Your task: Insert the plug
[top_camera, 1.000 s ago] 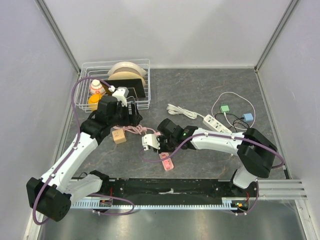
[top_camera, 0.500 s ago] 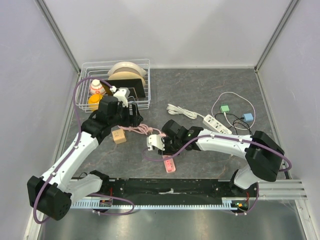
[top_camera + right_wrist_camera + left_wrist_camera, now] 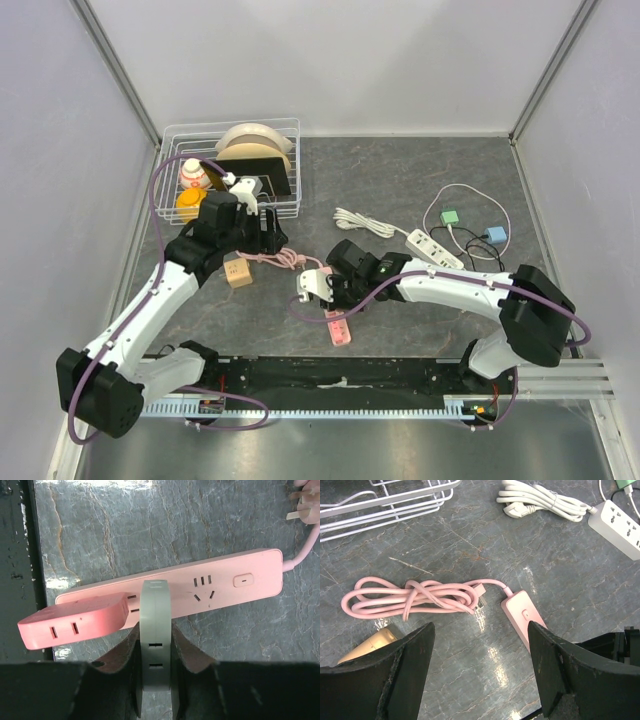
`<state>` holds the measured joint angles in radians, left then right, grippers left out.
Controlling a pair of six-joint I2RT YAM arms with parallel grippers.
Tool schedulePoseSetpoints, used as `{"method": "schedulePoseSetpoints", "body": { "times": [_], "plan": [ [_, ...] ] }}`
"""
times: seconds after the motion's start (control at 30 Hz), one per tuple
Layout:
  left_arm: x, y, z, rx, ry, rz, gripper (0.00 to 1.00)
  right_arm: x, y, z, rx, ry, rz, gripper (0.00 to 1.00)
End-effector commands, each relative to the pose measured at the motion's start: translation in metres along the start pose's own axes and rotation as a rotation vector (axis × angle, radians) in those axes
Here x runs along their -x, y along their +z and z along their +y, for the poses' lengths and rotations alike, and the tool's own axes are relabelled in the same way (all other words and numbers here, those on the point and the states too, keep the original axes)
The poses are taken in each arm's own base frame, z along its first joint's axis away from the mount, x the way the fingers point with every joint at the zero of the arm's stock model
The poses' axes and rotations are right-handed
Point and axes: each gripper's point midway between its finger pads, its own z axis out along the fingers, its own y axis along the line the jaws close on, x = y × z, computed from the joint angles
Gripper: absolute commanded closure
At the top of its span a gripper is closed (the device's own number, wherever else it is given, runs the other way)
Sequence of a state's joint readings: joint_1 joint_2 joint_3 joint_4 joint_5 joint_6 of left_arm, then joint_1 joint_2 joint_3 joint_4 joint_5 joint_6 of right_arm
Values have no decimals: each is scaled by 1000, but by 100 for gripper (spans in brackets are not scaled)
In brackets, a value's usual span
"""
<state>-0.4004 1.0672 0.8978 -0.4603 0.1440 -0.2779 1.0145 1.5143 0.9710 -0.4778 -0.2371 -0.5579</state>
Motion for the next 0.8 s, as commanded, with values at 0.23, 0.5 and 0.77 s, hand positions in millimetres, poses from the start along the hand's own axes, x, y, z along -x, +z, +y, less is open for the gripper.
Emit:
{"method": "schedulePoseSetpoints", "body": {
  "times": [0.23, 0.5, 0.77],
  "plan": [
    [4, -4, -11, -67, 8, -26, 18, 43, -33, -36, -145, -5, -120, 100],
    [-46, -25, -69, -169, -75, 102, 14, 25, -95, -103, -584, 403, -229, 100],
    [-120, -26, -131, 45, -84, 300, 12, -46, -143, -137, -945, 785, -204, 100]
  ]
}}
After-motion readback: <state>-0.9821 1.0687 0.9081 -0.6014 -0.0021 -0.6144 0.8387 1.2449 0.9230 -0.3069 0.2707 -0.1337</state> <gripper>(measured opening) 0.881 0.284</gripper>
